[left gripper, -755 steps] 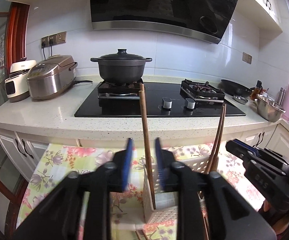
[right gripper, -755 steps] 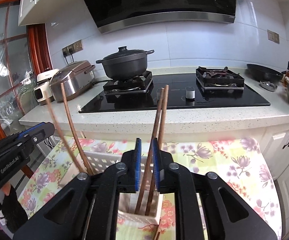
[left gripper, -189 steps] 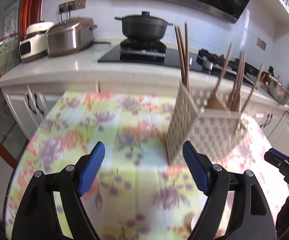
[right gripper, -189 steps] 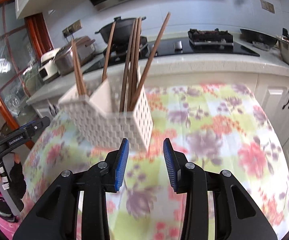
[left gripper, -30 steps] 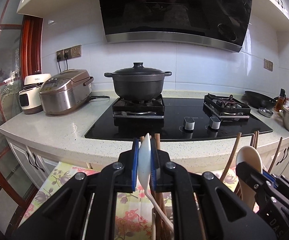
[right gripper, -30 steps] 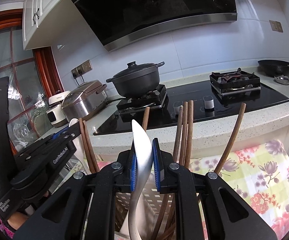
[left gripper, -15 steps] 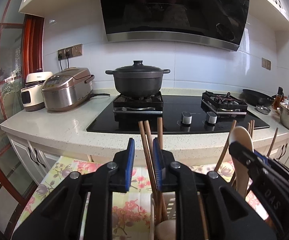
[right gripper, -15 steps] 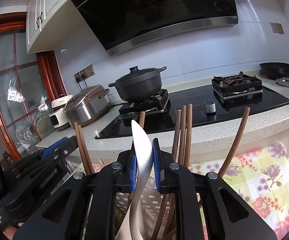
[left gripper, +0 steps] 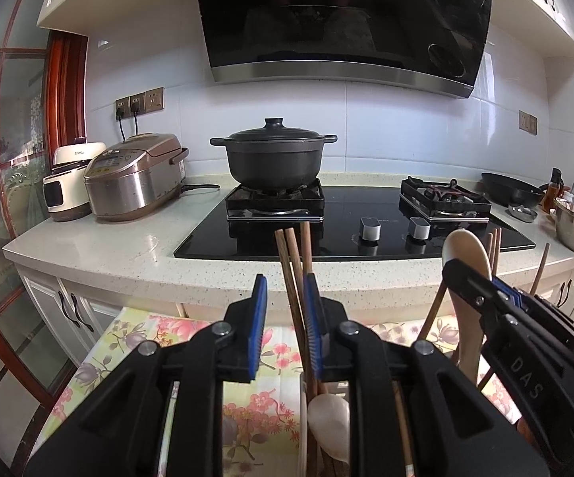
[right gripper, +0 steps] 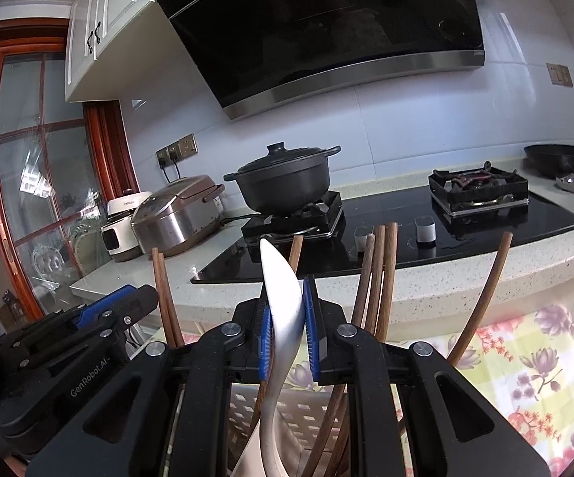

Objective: Organize utensils
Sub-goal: 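Lower both spoons bowl-up into the basket and open both grippers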

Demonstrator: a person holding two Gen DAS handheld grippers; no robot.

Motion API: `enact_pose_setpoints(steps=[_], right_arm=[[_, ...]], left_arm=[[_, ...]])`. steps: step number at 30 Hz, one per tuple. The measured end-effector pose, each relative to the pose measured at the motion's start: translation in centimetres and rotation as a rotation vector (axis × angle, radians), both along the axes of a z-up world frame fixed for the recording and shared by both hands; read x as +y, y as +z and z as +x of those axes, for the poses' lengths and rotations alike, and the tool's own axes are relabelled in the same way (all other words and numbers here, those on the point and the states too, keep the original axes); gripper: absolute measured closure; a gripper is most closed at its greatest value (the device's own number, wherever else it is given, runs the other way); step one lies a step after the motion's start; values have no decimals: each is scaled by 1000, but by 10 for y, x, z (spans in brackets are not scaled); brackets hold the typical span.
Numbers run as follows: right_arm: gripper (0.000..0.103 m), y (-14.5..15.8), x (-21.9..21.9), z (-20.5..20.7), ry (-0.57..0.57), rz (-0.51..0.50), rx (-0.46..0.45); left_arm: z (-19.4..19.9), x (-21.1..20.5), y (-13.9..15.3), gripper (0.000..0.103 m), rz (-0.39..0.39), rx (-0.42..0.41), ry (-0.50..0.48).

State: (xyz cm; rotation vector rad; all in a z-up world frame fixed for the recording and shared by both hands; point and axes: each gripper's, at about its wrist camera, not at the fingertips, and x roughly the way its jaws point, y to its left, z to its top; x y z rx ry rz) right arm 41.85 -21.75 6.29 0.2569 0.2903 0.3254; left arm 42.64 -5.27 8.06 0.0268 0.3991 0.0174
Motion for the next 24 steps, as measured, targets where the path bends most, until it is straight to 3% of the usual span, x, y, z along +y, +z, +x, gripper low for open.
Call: enact_pose_setpoints(steps=[13, 15, 16, 17, 22, 24], right_arm=[[84, -2, -5, -12, -16, -17, 8], [77, -1, -4, -18, -20, -33, 11], [67, 1, -4, -21, -23, -36, 8], [63, 2, -5, -25, -28, -36, 1], [63, 6, -8, -45, -41, -39, -1], [63, 5, -10, -53, -45, -39, 3]], left_arm=[[-6, -1, -2, 84, -1, 9, -9], [-9, -2, -2, 83, -1, 13, -14], [-11, -2, -2, 82, -3, 15, -13], [-13, -1, -2, 81, -8, 17, -14], [-27, 1, -1, 79, -16, 22, -18], [-34, 2, -2, 74, -15, 24, -19]])
